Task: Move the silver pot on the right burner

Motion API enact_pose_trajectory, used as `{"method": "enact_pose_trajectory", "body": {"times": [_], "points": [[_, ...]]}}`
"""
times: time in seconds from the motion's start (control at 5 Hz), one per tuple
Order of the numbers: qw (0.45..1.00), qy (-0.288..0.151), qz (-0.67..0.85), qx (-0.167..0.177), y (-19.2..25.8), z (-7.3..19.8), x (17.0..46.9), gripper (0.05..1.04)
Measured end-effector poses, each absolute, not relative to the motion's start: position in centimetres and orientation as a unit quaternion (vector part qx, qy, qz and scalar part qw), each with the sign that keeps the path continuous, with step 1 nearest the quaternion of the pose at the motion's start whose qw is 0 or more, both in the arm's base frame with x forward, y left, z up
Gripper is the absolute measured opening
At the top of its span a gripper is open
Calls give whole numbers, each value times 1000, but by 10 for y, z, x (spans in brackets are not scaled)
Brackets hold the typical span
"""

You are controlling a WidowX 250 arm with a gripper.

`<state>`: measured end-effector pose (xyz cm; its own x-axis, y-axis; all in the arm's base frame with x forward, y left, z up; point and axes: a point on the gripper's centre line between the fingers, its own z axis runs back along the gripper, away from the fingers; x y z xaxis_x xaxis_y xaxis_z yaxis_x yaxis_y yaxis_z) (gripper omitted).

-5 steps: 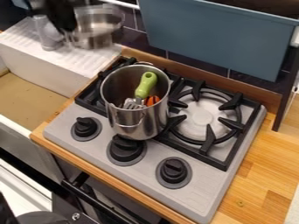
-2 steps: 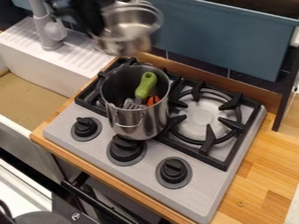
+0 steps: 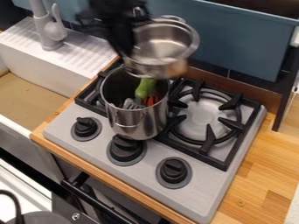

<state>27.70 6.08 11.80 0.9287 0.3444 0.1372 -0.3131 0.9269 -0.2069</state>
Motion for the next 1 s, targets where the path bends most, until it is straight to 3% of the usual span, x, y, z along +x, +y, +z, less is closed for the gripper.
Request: {"method": "enact_pose_trajectory", "body": {"times": [0.4, 0.6, 0.8, 1.0], "points": [[979, -102, 160, -72, 15, 104, 287, 55], [988, -117, 86, -44, 2, 97, 287, 55], [991, -129, 23, -39, -9, 97, 291, 55], [994, -104, -10, -38, -10, 86, 300, 55]]}}
